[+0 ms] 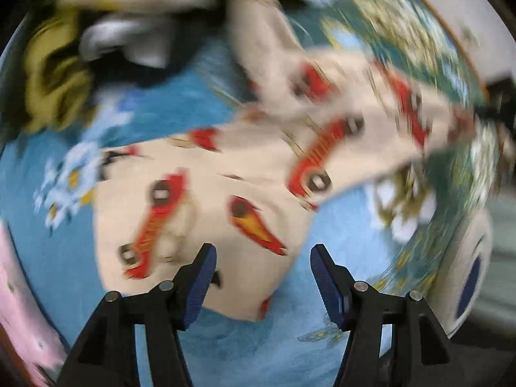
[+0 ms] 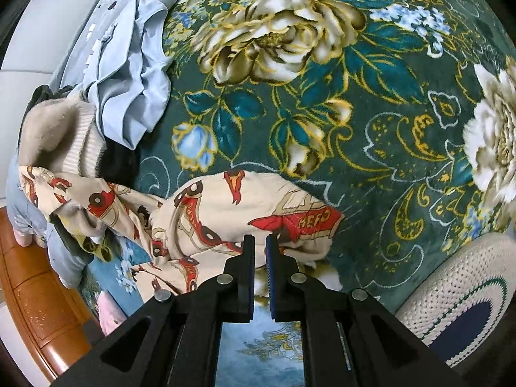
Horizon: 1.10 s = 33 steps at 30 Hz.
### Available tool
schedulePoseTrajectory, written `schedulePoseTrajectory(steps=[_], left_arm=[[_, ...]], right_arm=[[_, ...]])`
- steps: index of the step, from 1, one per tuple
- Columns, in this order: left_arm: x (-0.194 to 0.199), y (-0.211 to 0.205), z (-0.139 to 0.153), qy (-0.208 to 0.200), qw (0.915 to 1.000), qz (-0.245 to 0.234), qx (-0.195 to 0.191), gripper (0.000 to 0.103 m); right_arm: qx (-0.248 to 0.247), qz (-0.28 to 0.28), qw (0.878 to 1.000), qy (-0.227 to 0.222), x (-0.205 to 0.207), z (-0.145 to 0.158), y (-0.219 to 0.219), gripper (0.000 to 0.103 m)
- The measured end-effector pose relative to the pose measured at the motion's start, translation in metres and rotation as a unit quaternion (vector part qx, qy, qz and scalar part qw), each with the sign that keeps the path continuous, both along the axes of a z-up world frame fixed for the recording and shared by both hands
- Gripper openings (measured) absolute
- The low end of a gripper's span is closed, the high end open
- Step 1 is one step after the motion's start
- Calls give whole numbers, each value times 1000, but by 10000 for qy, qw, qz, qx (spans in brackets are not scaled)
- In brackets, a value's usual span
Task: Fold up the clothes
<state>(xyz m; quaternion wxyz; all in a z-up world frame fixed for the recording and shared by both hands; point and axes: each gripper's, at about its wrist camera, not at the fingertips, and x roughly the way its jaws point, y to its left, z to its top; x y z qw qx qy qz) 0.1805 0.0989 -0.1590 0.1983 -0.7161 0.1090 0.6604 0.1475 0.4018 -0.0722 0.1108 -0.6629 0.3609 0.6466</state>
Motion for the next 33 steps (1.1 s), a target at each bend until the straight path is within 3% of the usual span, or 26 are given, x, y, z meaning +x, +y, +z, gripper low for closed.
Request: schedulePoseTrajectory(steps=[2, 4, 6, 7, 8, 11, 14, 16, 17, 19, 23, 25, 28, 31, 33], left_arm=[[10, 16, -15, -121, 9989, -410, -208, 65], [17, 25, -22, -51, 9959, -766, -474, 56], [19, 25, -20, 91, 9942, -909, -561, 17], [18, 20, -17, 141, 9946, -857, -577, 13], [14, 12, -13, 178, 9959, -713, -529, 7], [1, -22, 6, 328, 9988, -118, -354, 5], [-16, -78, 36, 596, 9943, 868, -168, 4], [-25, -128, 56, 693, 9796, 1882, 114, 4], [-28, -154, 65, 756, 9679, 2382, 262, 4], [-31, -204, 81, 986, 9376, 3310, 406, 4], [-26, -297, 92, 1212, 8674, 4802, 481, 4], [-17, -321, 92, 1266, 8468, 5151, 412, 4], [1, -347, 79, 1178, 8319, 5423, 7, 4], [15, -365, 48, 671, 8268, 5576, -319, 5], [22, -369, 35, 404, 8186, 5711, -462, 7]], right_arm=[[19, -12, 10000, -59, 0, -1, 1, 7], [18, -11, 10000, -84, 1, -3, 1, 7], [17, 3, 9999, -107, 1, -5, 1, 7], [14, 16, 9999, -128, 2, -6, 0, 7], [6, 14, 9999, -146, 2, -7, 0, 7], [-50, -7, 9998, -170, 3, -11, -1, 7], [-52, 49, 9998, -170, 4, -11, -4, 7], [-31, 45, 9998, -189, 5, -12, -3, 7], [-23, 24, 9998, -205, 6, -13, -2, 7], [-14, -28, 9997, -230, 7, -14, 0, 7], [-99, -136, 9995, -270, 11, -17, 1, 7], [-150, -182, 9993, -294, 13, -19, 0, 7], [-278, -380, 9983, -330, 14, -26, -1, 7], [-577, -818, 9943, -363, 13, -37, -1, 7], [-729, -1070, 9906, -431, 12, -44, -2, 7]])
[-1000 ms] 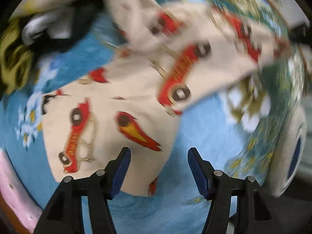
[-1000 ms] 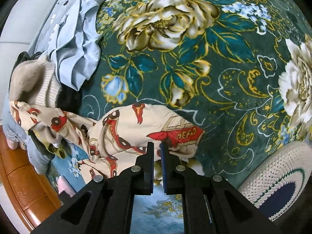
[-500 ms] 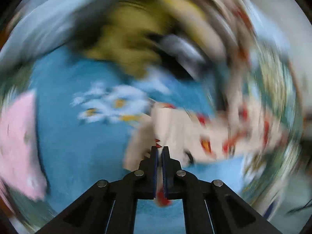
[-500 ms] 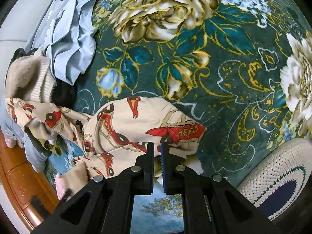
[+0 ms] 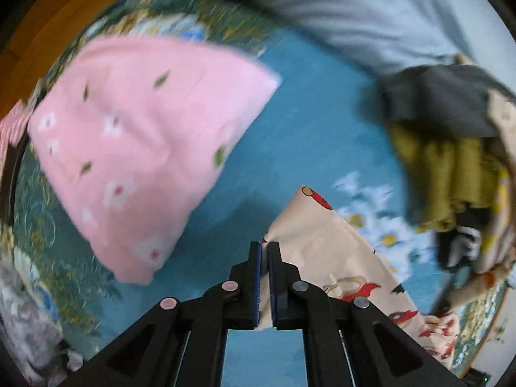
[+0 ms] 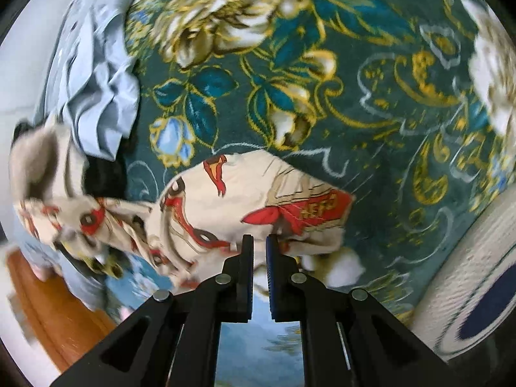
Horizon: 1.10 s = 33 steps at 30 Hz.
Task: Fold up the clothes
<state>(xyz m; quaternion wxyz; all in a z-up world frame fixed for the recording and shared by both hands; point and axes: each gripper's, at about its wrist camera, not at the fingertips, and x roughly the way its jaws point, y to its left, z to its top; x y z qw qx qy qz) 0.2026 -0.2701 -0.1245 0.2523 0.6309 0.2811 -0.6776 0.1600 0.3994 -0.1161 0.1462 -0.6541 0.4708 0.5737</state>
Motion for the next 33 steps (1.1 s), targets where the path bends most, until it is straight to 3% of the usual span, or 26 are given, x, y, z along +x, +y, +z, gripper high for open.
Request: schedulePoseTrajectory(steps=[2, 4, 5, 6, 10, 13, 15, 17, 21, 25, 28, 33], left_arm=[[7, -1, -4, -57, 9994, 291, 150, 8], [11, -6, -6, -90, 9969, 693, 370, 27], [12, -6, -6, -124, 9944, 928, 480, 44], [14, -3, -4, -110, 9909, 1182, 632, 50], [3, 17, -21, 169, 9683, 1789, 1737, 53], [-24, 30, -45, -65, 9597, 1942, 2030, 54], [-44, 38, -63, -331, 9599, 1910, 2024, 54], [-58, 46, -81, -789, 9606, 1908, 1859, 54], [-67, 52, -103, -1160, 9522, 2162, 1817, 54], [-71, 56, -108, -1379, 9500, 2275, 1637, 51], [-76, 60, -107, -1546, 9552, 2091, 1412, 40], [-71, 62, -101, -1592, 9596, 1993, 1185, 9]], right_arm=[[-128, -234, 9996, -109, 0, -8, -2, 7], [-178, -326, 9991, -198, 2, -13, -4, 7], [-183, -330, 9990, -235, 3, -15, -6, 7], [-184, -328, 9989, -270, 3, -17, -7, 8], [-168, -386, 9984, -372, 6, -23, -9, 12], [-173, -481, 9980, -379, 6, -25, -7, 15], [-181, -495, 9979, -372, 5, -25, -5, 19], [-174, -495, 9978, -397, 4, -25, -2, 19], [-122, -518, 9977, -421, 7, -23, 5, 20], [-74, -554, 9973, -468, 13, -23, 13, 20], [-62, -652, 9966, -506, 18, -23, 19, 20], [-113, -805, 9950, -586, 27, -23, 23, 20]])
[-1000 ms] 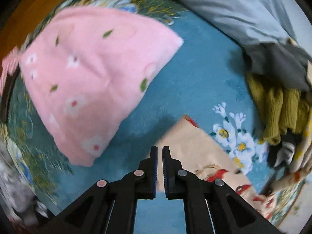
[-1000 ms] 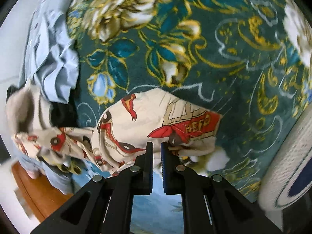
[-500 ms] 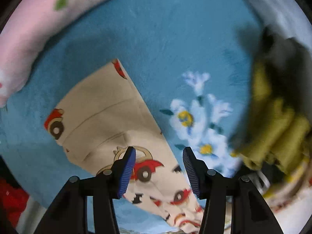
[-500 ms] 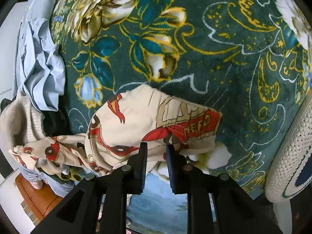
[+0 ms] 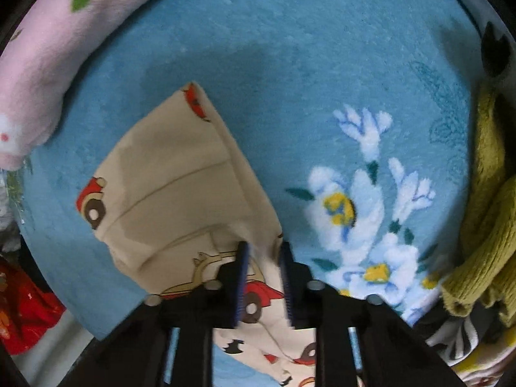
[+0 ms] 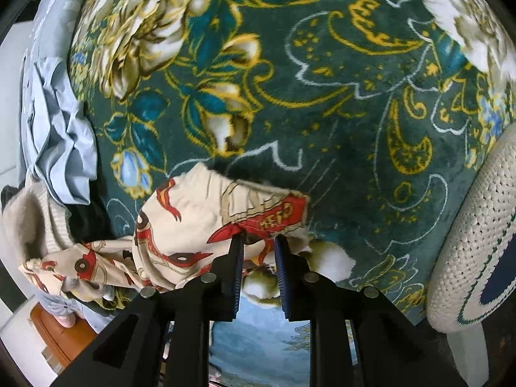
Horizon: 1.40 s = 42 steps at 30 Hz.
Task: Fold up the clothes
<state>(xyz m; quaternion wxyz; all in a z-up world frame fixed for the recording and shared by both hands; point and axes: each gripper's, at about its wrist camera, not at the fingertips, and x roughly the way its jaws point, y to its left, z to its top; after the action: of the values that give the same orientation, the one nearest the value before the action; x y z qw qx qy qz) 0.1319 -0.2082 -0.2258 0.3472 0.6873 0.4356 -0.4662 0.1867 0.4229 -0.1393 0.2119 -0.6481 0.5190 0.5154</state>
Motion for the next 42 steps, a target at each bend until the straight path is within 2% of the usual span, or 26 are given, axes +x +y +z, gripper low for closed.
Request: schedulePoseTrajectory(steps=[2, 7, 10, 11, 14, 15, 16, 17, 18, 20, 23, 26, 29, 33, 34, 37, 41, 42], left_arm=[[6, 0, 4, 54, 9992, 395, 3, 6], [29, -1, 23, 447, 9979, 461, 15, 5], [47, -1, 35, 658, 9962, 575, 6, 5], [54, -1, 39, 714, 9954, 633, 20, 5], [73, -3, 51, 853, 9933, 775, 38, 5], [79, -4, 55, 911, 9925, 816, 22, 5], [86, -7, 58, 978, 9915, 858, 4, 5], [94, -9, 62, 1040, 9906, 891, -12, 5], [98, -10, 67, 1102, 9897, 916, -30, 5], [97, -10, 78, 1250, 9876, 949, -54, 5], [96, -22, 100, 1660, 9811, 992, -17, 5], [63, -18, 123, 2210, 9724, 748, -38, 5], [29, -13, 161, 2812, 9587, 426, -86, 5], [15, -8, 199, 3255, 9450, 271, -154, 5], [13, -6, 206, 3324, 9427, 241, -170, 5], [18, 0, 209, 3325, 9426, 252, -198, 5], [34, 2, 213, 3219, 9461, 320, -181, 5], [35, 5, 211, 3184, 9473, 293, -213, 5]], right_arm=[[-39, -12, 10000, -9, 3, 2, 0, 20], [-51, 49, 9999, 99, 11, 10, 1, 20], [13, -111, 9999, 99, 16, 3, 4, 41], [15, -184, 9998, 96, 17, -1, 4, 45], [82, -234, 9997, 67, 14, -12, 4, 45], [119, -217, 9997, 54, 12, -16, 4, 40], [128, -171, 9997, 79, 10, -15, 2, 32], [131, -120, 9998, 110, 8, -15, 1, 10], [154, -34, 9998, 133, 6, -11, -1, 3], [170, 166, 9987, 445, -2, 5, -4, 1], [100, 46, 9944, 1055, -15, 37, 5, 0], [190, 3, 9817, 1893, -41, 85, 24, 0], [356, 373, 9659, 2537, -69, 132, 37, 0], [318, 921, 9587, 2671, -68, 142, 41, 0], [224, 972, 9615, 2560, -59, 131, 39, 0], [-99, 891, 9729, 2133, -21, 86, 23, 1], [-545, 854, 9868, 1266, 19, 9, -10, 3], [-524, 853, 9892, 1066, 27, -6, -17, 7]])
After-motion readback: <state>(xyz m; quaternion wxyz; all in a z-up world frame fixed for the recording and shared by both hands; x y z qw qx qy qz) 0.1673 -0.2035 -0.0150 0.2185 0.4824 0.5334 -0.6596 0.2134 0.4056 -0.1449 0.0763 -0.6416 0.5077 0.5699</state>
